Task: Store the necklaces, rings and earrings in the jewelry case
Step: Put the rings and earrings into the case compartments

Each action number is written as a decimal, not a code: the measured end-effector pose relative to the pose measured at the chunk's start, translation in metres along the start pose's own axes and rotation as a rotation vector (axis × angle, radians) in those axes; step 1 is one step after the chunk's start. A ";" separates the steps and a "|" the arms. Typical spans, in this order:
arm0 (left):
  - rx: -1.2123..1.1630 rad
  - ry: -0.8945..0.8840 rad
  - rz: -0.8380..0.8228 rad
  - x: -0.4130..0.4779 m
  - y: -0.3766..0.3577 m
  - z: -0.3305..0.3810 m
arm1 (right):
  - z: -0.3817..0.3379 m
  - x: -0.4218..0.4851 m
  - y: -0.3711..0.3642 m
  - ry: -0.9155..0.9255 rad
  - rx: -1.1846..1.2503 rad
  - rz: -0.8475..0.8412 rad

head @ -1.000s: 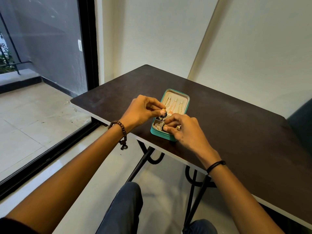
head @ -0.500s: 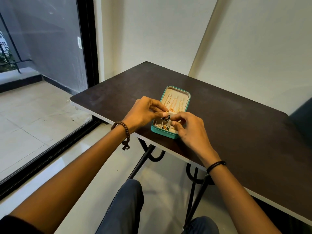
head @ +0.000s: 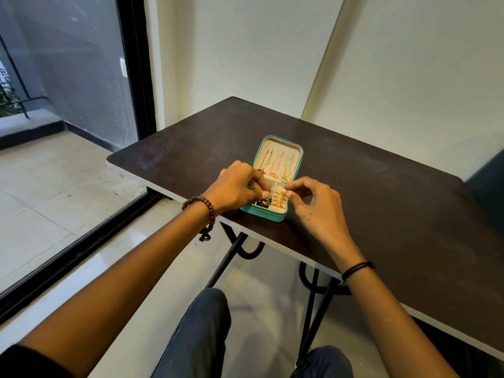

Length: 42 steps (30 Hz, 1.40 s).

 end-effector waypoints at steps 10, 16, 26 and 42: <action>0.209 -0.061 0.023 0.008 -0.004 -0.009 | 0.004 -0.003 -0.002 -0.010 0.004 -0.024; 0.204 -0.060 0.043 0.005 -0.003 -0.008 | 0.005 -0.005 -0.004 -0.014 0.018 -0.037; 0.089 -0.035 0.115 -0.003 0.000 0.002 | 0.004 -0.006 -0.004 -0.025 0.046 -0.044; 0.106 0.001 0.349 -0.020 -0.001 -0.015 | 0.000 -0.007 -0.016 0.047 0.002 -0.048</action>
Point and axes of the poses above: each hand's wrist, its own x-axis towards the middle knuckle, its own y-axis out of the back of the hand, z = x × y, the point moved 3 cm from there along x, towards the middle knuckle, and after that the axes turned 10 degrees about -y, right-handed, at the moved point
